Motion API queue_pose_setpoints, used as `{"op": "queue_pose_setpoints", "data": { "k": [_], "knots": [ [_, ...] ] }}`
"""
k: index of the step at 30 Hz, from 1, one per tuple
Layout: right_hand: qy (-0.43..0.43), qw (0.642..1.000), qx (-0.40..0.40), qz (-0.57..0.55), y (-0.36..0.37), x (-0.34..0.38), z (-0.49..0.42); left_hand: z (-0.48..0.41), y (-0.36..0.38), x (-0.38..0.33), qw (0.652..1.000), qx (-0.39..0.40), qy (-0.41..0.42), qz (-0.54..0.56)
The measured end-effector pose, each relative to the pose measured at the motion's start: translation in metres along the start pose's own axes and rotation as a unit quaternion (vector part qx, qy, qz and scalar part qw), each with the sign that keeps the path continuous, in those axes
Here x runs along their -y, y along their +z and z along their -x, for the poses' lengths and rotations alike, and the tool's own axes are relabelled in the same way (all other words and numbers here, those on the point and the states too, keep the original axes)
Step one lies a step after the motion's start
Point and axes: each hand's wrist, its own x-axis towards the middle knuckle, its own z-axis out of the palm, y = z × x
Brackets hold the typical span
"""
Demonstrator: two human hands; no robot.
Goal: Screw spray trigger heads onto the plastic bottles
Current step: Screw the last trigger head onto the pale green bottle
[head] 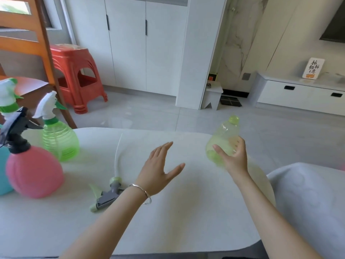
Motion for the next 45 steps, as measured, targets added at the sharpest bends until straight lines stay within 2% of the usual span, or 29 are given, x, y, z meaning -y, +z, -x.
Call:
{"op": "queue_pose_setpoints", "data": {
  "k": [4,7,11,16,19,22,28,36,41,45],
  "knots": [
    [0.016,0.984,0.120,-0.132,0.022,0.045,0.032,0.004,-0.011,0.000,1.000,-0.013,0.010,-0.003],
    [0.038,0.964,0.203,-0.165,0.041,0.066,0.066,0.010,-0.025,0.000,0.999,-0.024,-0.012,0.042],
    [0.061,0.944,0.260,-0.194,0.064,0.080,0.097,0.022,-0.050,0.004,0.994,-0.046,-0.032,0.099],
    [0.032,0.926,0.344,-0.150,0.080,0.086,0.114,0.039,-0.088,0.025,0.988,-0.061,-0.057,0.132],
    [-0.007,0.912,0.403,-0.070,0.088,0.084,0.125,0.051,-0.123,0.044,0.983,-0.098,-0.089,0.126],
    [-0.051,0.891,0.451,0.021,0.101,0.077,0.140,0.065,-0.147,0.062,0.979,-0.103,-0.126,0.126],
    [-0.155,0.845,0.483,0.168,0.131,0.063,0.157,0.083,-0.156,0.084,0.975,-0.089,-0.164,0.122],
    [-0.257,0.805,0.462,0.271,0.151,0.055,0.155,0.086,-0.158,0.091,0.977,-0.088,-0.167,0.101],
    [-0.274,0.827,0.415,0.260,0.139,0.050,0.146,0.081,-0.157,0.091,0.975,-0.093,-0.170,0.107],
    [-0.233,0.882,0.370,0.178,0.117,0.052,0.133,0.077,-0.151,0.090,0.974,-0.088,-0.172,0.119]
  ]
}}
